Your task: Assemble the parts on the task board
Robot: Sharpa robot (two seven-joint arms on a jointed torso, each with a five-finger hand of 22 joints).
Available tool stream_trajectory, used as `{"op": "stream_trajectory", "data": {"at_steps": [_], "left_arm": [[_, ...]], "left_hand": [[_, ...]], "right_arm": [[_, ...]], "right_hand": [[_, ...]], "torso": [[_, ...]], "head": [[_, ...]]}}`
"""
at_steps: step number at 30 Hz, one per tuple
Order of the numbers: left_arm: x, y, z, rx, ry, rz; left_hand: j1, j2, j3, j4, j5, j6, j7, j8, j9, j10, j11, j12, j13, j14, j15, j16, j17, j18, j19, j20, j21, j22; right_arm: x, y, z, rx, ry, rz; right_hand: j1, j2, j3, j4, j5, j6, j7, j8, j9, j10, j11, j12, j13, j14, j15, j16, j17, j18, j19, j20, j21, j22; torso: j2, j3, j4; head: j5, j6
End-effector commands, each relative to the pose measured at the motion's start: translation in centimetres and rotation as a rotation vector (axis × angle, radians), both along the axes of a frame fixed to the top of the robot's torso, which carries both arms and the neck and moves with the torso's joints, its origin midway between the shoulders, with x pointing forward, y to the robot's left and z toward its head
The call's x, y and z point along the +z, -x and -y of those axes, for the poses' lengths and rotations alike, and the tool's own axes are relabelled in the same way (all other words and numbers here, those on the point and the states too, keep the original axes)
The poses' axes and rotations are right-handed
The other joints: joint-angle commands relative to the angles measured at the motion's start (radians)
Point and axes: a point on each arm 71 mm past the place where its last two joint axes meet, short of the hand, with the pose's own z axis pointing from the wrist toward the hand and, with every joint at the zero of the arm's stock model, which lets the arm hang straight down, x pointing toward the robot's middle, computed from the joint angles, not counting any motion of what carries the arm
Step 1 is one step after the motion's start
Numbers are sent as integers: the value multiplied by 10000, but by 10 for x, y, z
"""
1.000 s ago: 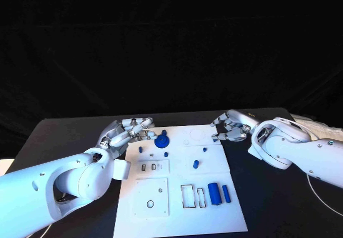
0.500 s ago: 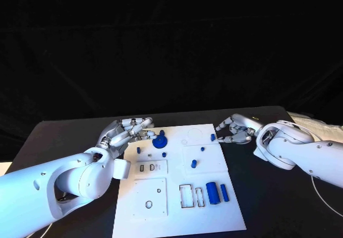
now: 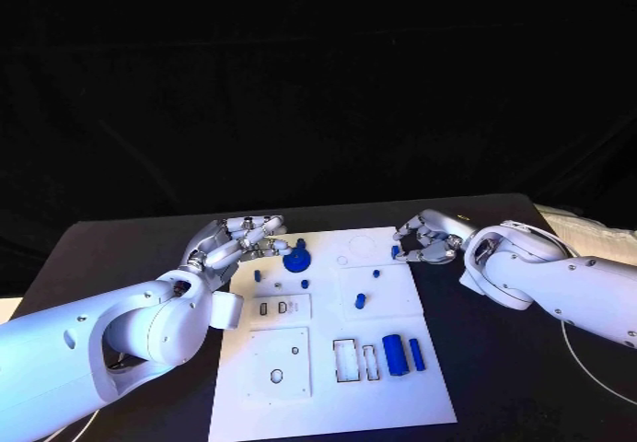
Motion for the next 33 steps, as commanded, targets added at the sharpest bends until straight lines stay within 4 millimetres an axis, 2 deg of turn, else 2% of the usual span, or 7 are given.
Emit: {"op": "stream_trajectory", "data": {"at_steps": [1,7,11,28,33], "left_arm": [[1,1,3,-222,130,47],[1,1,2,-210,123,42],[1,1,2,-225,128,39],[1,1,2,-235,126,27],[1,1,2,-229,122,25]], "left_hand": [[102,28,8,-74,-54,-14,17,-58,-5,-62,-5,-57,-10,15,5,-43,10,119,56,34,-59,-9],[102,28,8,-74,-54,-14,17,-58,-5,-62,-5,-57,-10,15,5,-43,10,119,56,34,-59,-9],[102,28,8,-74,-54,-14,17,-58,-5,-62,-5,-57,-10,15,5,-43,10,119,56,34,-59,-9],[125,40,28,-113,-55,-13,18,-67,-5,-68,-5,-55,-12,17,4,-63,31,117,59,32,-63,-12],[125,40,28,-113,-55,-13,18,-67,-5,-68,-5,-55,-12,17,4,-63,31,117,59,32,-63,-12]], "right_arm": [[-2,-2,-2,49,47,-142],[-7,-3,-4,42,73,-256],[-9,-4,-6,31,39,-380],[-14,-6,-11,-11,137,-581],[-14,-7,-10,-110,179,-500]], "right_hand": [[52,82,14,-86,-18,141,-13,30,20,454,-15,39,1797,862,-12,43,1632,-116,364,16,63,1191],[116,195,111,-186,-22,471,-62,129,55,461,-55,48,1808,860,-51,41,1629,-115,361,-11,63,1190],[128,323,205,-234,-195,726,-126,183,69,455,-108,31,1802,859,-98,37,1624,-115,362,-48,64,1194],[198,497,474,-432,-234,1244,-303,255,86,478,-268,68,1838,860,-203,33,1631,-114,359,-145,61,1190],[280,660,711,-564,-580,1468,-384,279,100,477,-344,62,1841,862,-264,33,1639,-113,359,-203,59,1190]], "torso": [[-5,2,10],[-11,-3,2],[-6,-4,-5],[-16,6,-5],[-15,8,0]], "head": [[-9,-20],[0,-40],[4,-46],[7,-91],[1,-99]]}}
